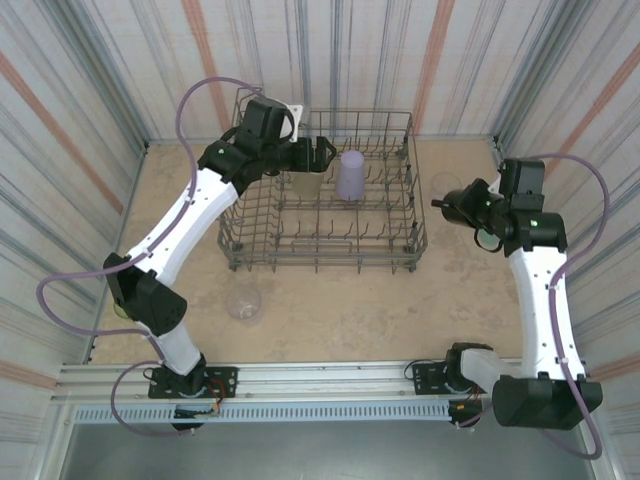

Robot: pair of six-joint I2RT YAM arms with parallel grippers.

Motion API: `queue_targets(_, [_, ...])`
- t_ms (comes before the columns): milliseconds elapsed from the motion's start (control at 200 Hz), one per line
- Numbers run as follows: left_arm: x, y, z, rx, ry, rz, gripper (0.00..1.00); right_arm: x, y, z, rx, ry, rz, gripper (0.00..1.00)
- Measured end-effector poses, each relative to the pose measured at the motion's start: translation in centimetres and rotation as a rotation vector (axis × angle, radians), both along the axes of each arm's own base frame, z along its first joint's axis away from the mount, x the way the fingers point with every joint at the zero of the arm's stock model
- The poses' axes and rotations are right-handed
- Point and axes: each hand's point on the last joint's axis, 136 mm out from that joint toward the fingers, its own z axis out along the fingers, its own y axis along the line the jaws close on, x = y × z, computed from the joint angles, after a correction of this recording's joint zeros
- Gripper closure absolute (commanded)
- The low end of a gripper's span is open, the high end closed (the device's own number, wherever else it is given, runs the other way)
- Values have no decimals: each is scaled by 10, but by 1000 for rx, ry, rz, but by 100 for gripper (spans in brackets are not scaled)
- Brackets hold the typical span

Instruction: Load the cups into the dish rack

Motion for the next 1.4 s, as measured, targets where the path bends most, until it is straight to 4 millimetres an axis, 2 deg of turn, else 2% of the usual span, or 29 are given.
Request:
queue_targets(235, [10,22,3,-29,46,75,1,33,30,21,18,-117,138,100])
queue_targets(436, [18,35,5,-87,101,111,1,54,54,46,38,-293,254,100])
queue_targets(536, [17,36,6,-121,128,109,1,64,70,48,27,-353,315,100])
queue_targets(681, [12,30,12,-162,160,82,1,78,100,40,-17,-388,410,100])
queue_targets(902, [5,24,21,-213,184,46,1,86,137,29,-71,-442,526,100])
queue_targets(1092, [10,26,20,-264,233,42,1,85,153,23,-94,-514,588,100])
queue_targets(1237, [22,30,14,-314,276,55,1,89,162,32,-71,-587,630,100])
queue_targets(1403, [40,24,10,-431,352,43,1,94,175,48,1,-687,682,100])
